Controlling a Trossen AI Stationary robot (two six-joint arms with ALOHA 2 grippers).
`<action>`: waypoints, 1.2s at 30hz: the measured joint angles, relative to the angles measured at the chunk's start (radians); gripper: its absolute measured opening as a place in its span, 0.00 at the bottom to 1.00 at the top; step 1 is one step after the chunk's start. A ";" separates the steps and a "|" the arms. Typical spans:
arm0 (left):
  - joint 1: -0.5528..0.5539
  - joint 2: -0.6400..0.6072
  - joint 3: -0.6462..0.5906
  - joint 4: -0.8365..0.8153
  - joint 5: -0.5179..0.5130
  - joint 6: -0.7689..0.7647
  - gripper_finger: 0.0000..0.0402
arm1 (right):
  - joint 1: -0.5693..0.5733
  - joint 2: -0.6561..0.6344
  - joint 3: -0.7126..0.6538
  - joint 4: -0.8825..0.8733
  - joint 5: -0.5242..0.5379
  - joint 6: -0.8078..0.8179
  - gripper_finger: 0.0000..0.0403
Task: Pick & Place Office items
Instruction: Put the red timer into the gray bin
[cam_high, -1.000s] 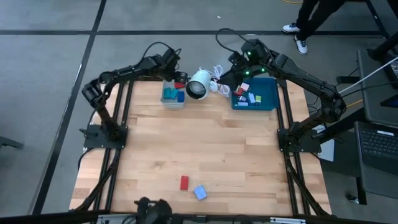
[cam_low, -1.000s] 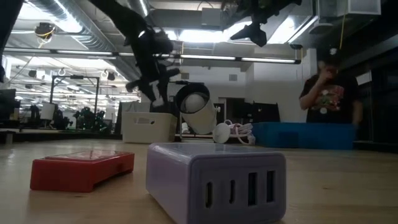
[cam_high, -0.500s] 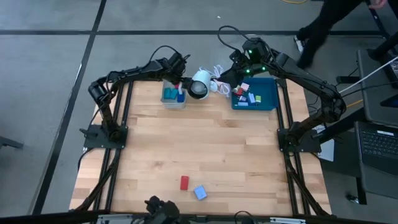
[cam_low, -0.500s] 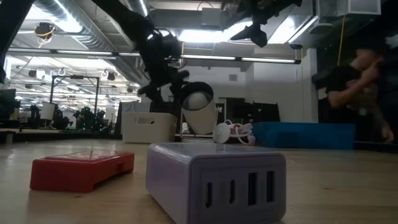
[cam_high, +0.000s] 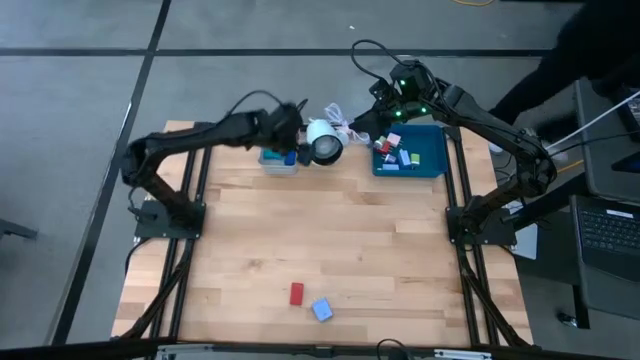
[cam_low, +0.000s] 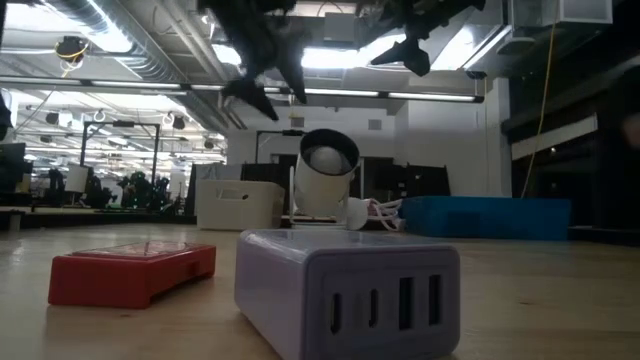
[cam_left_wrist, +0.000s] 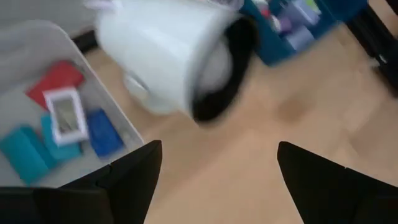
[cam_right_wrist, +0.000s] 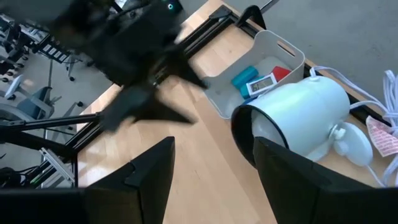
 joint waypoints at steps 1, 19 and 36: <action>-0.043 -0.014 0.000 -0.021 -0.024 -0.024 0.78 | 0.000 0.000 0.000 0.000 0.000 0.000 0.56; -0.671 0.088 0.001 -0.094 -0.224 -1.004 0.78 | 0.003 0.000 0.000 -0.017 -0.065 -0.109 0.56; -0.864 0.623 0.528 -0.476 -0.062 -1.494 0.78 | 0.003 0.000 0.000 -0.028 -0.167 -0.192 0.56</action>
